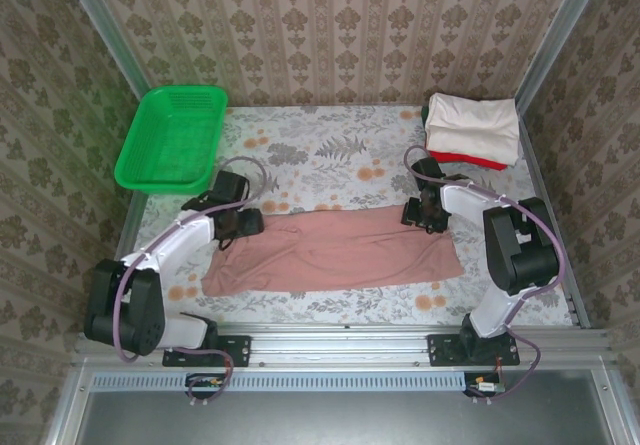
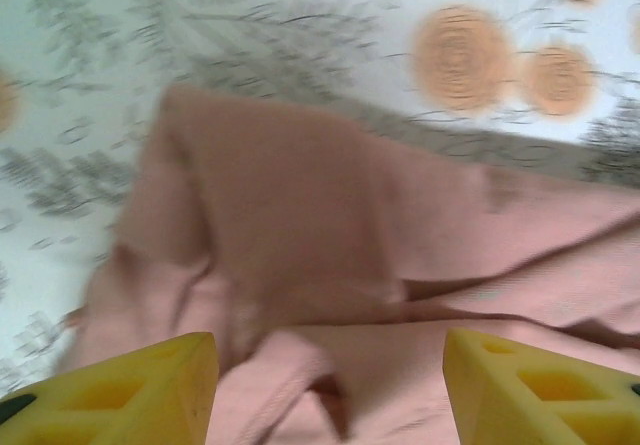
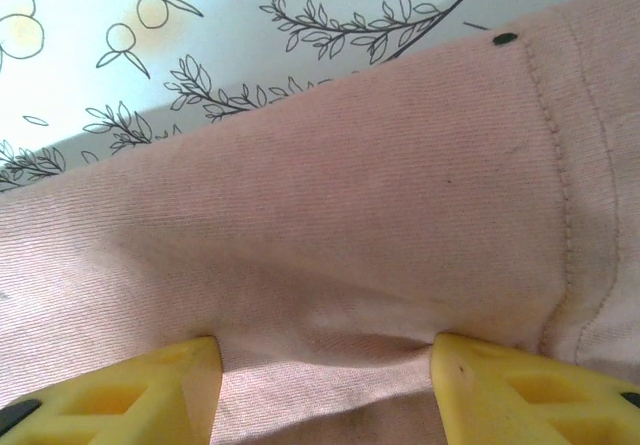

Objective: Fold and stack the t-shirts

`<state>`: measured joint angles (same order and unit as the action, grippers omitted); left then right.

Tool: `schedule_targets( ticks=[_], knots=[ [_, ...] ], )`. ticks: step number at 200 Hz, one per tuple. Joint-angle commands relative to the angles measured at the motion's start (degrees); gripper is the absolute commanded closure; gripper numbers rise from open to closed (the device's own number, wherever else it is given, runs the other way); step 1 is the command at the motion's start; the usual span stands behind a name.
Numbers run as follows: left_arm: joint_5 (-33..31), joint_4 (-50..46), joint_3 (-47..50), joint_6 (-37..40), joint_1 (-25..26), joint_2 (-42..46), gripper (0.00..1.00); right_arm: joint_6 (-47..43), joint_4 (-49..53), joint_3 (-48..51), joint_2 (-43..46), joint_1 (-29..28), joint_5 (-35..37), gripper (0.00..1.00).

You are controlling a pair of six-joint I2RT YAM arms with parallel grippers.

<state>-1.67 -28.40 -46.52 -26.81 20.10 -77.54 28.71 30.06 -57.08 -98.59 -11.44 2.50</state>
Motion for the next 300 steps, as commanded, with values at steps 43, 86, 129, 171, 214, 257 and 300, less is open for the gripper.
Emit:
schedule_targets(
  ticks=[43,86,129,171,214,257,300],
  knots=[
    [3.3,2.8,0.5,4.7,1.1,-3.9,0.69,-1.2,1.7,-0.2,3.3,1.3,-0.9,0.38],
    [1.8,-1.9,-0.3,3.7,1.8,-3.1,0.8,-1.9,2.4,0.5,6.1,3.3,-1.2,0.37],
    [1.3,-5.2,1.5,0.5,5.4,0.8,1.0,-2.4,3.4,-0.3,7.9,4.5,-1.5,0.36],
    [-1.7,-13.7,1.4,-4.0,12.1,13.9,1.0,-2.0,3.1,0.9,10.0,4.4,-2.0,0.35],
    [-0.4,-17.6,8.3,-10.5,15.6,26.0,1.0,-1.3,1.9,1.7,9.2,4.4,-2.9,0.34],
    [-1.6,-9.2,7.3,-6.7,6.4,17.4,0.39,-0.9,1.0,2.5,9.6,4.2,-4.0,0.33],
    [0.1,-2.1,2.4,-3.4,0.9,3.9,0.45,-1.1,1.6,4.3,12.6,4.1,-3.1,0.32]
  ],
)
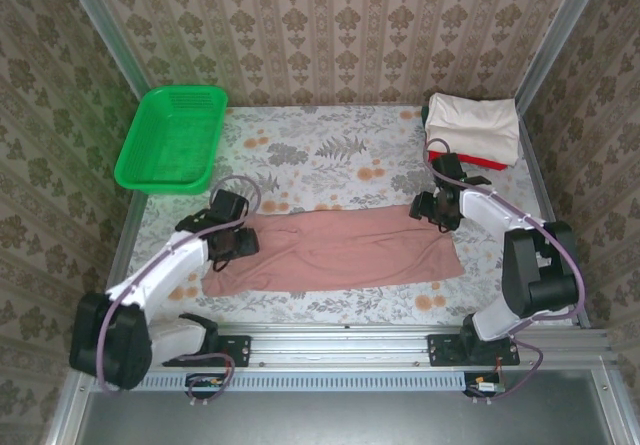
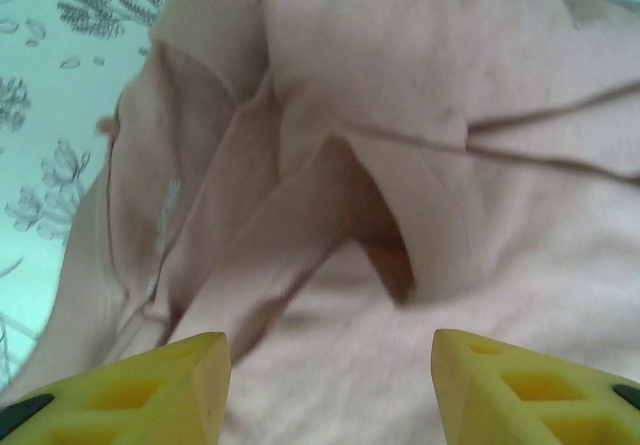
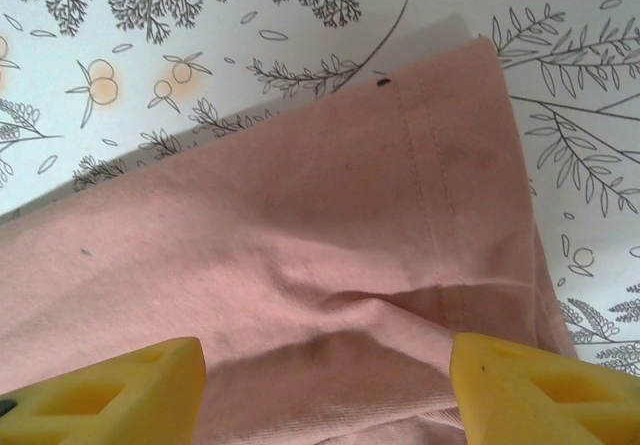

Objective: Fold and stack the t-shirts

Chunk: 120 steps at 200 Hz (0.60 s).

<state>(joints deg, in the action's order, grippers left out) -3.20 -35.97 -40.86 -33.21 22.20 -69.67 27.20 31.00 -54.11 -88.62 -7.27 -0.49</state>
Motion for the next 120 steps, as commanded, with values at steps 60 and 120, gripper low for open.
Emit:
schedule_targets(
  ticks=[60,120],
  knots=[
    [4.7,9.5,-2.9,3.3,-1.0,-7.7,0.99,0.5,0.6,1.6,3.8,0.0,-0.2,0.31],
    [-1.3,-3.6,-2.9,-1.2,10.3,10.3,1.0,0.7,0.6,2.5,5.7,0.0,-0.6,0.3]
  ],
)
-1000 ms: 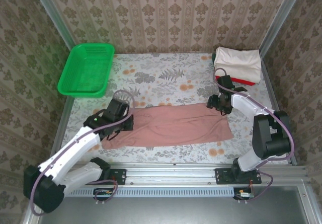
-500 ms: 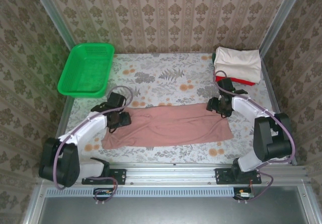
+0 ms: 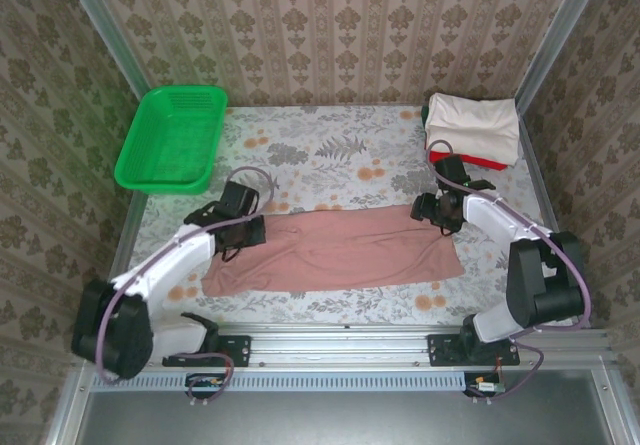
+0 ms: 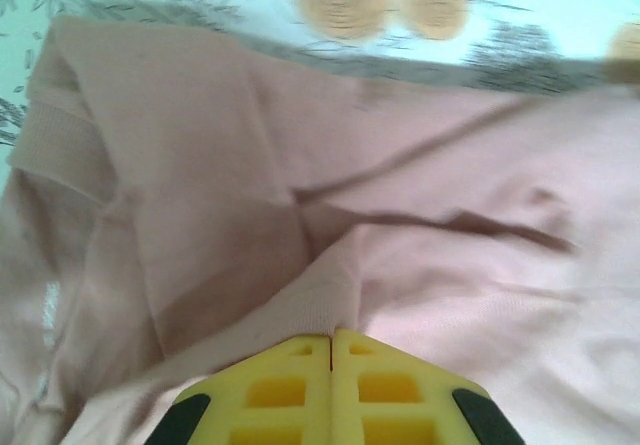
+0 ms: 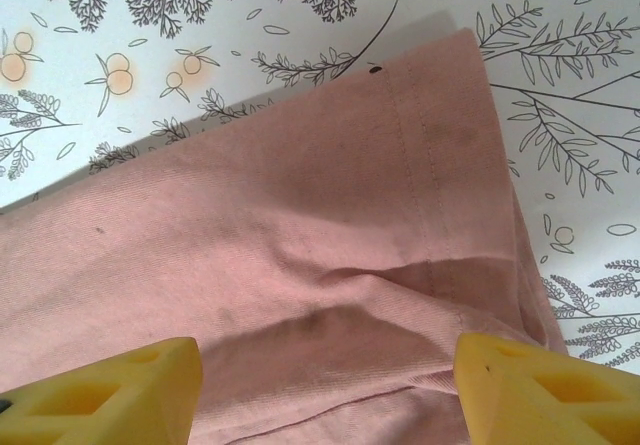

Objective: Fold and stack the t-shirts

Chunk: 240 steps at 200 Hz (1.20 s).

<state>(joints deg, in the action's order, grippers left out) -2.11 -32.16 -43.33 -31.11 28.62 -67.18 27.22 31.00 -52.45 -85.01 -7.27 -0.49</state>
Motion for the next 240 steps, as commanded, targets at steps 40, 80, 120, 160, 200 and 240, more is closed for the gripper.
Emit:
schedule_targets(
  ticks=[40,80,120,160,200,240],
  knots=[
    [-2.7,-11.6,10.3,-14.4,10.5,19.5,1.0,1.3,0.0,1.4,2.7,-0.8,-1.1,0.3],
    [2.0,-4.6,17.1,-21.4,14.1,21.8,1.0,1.9,0.0,0.8,1.6,-2.6,-1.0,0.29],
    [2.6,1.3,13.1,-24.6,17.9,16.8,1.0,2.6,0.0,1.0,1.6,-4.0,-0.6,0.29],
    [3.2,8.4,7.0,-26.6,21.9,6.0,0.94,2.8,-3.2,2.2,1.6,-4.7,-0.9,0.28],
    [6.9,11.0,0.5,-25.4,24.6,-3.7,0.83,2.1,-4.3,2.9,1.4,-4.6,-1.5,0.28],
    [1.6,2.9,1.3,-23.6,22.8,1.2,0.45,1.5,-4.8,2.9,1.2,-4.6,-1.5,0.27]
  ],
)
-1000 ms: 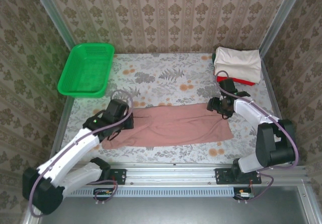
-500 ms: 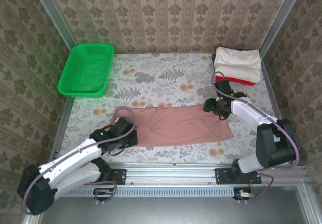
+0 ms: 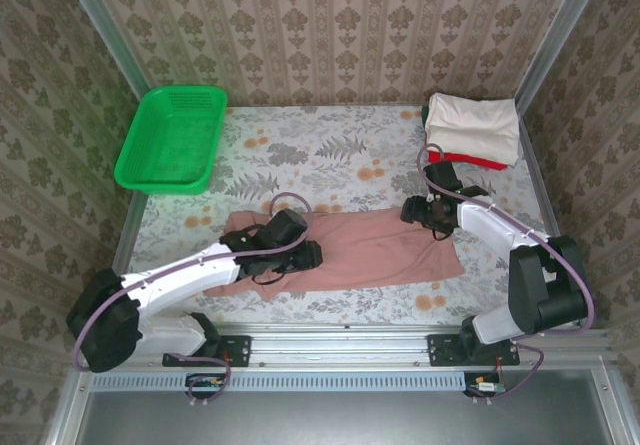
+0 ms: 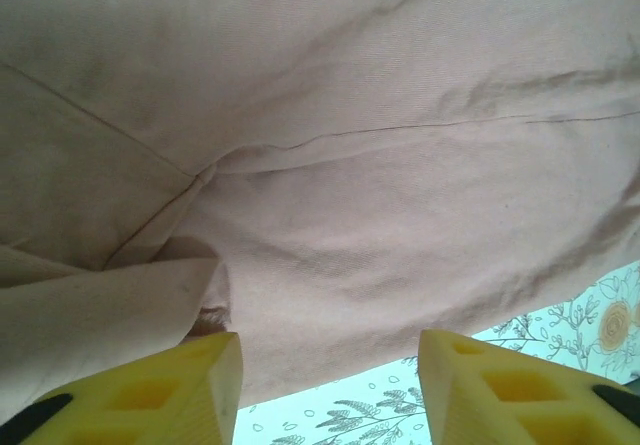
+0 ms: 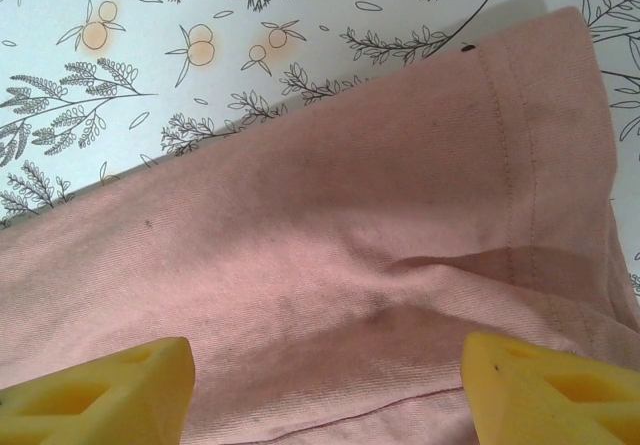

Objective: Fold and stack the t-shirts

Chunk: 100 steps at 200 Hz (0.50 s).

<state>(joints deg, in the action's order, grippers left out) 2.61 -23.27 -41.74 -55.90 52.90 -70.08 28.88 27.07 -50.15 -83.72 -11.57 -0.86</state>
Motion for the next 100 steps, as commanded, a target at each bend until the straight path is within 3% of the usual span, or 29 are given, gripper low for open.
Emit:
schedule_targets(
  ticks=[1,42,79,100],
  knots=[
    [-3.2,-6.1,-0.1,1.3,-1.6,4.4,0.44,-0.1,-0.9,0.6,0.0,-0.4,-1.2,0.27],
    [-1.7,-7.7,4.1,8.0,-13.6,9.5,0.34,-0.4,-0.7,0.1,-0.4,-0.3,-0.3,0.27],
    [3.6,-1.3,-0.7,18.1,-22.1,-3.0,0.38,-0.6,-0.6,-3.1,-5.7,-0.2,1.1,0.28],
    [2.0,-1.4,-6.4,23.0,-25.6,-10.9,0.39,-0.9,3.2,-7.6,-10.9,-0.2,5.8,0.28]
  ],
)
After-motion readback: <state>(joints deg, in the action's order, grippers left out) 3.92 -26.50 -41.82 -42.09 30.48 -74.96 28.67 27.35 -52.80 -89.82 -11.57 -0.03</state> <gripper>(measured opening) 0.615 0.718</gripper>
